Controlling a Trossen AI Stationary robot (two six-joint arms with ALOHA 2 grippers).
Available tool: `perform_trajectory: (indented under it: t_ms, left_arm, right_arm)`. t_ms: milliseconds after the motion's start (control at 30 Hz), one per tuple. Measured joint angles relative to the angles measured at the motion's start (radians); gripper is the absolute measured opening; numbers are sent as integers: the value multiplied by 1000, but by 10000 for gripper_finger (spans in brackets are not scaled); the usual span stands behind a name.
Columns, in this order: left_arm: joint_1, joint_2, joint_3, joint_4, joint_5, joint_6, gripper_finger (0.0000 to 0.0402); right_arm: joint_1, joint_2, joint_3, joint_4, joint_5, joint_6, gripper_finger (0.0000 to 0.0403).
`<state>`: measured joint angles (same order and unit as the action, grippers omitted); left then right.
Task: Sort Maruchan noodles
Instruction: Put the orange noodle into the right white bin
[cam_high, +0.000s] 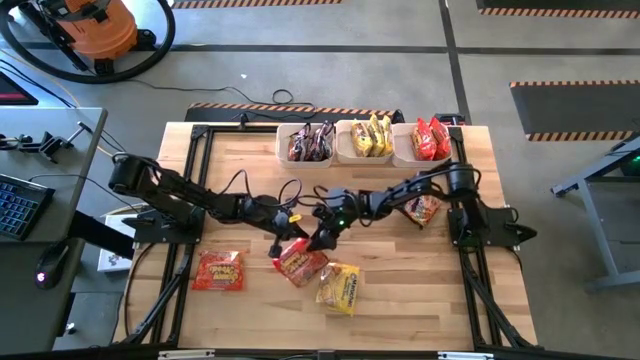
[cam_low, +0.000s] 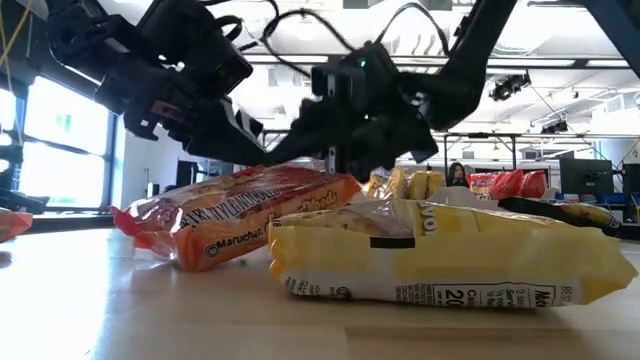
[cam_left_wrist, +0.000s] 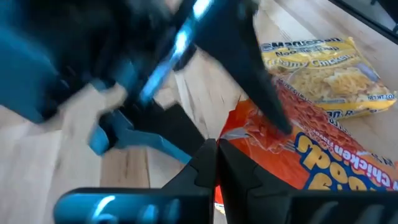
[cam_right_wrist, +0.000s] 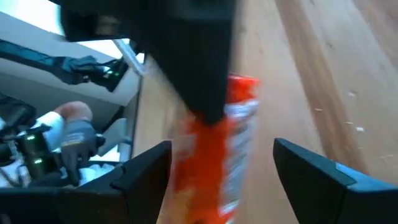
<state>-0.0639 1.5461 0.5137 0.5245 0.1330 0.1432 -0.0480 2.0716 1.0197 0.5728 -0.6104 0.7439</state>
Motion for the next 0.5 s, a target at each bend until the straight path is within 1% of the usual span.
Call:
perform_trajectory:
  t_ms: [100,200,333,500]
  left_arm:
    - [0,-10,1,2,-21,0,0]
    - [0,-14,2,6,-27,0,0]
    - [1,-14,2,5,-52,-22,0]
    - [17,-50,-1,-6,-45,-74,7]
  right_arm:
    - [10,26,11,8,23,-11,272]
    - [21,38,12,19,35,-39,254]
    - [34,42,10,40,36,-73,202]
    - [38,44,8,58,29,-113,114]
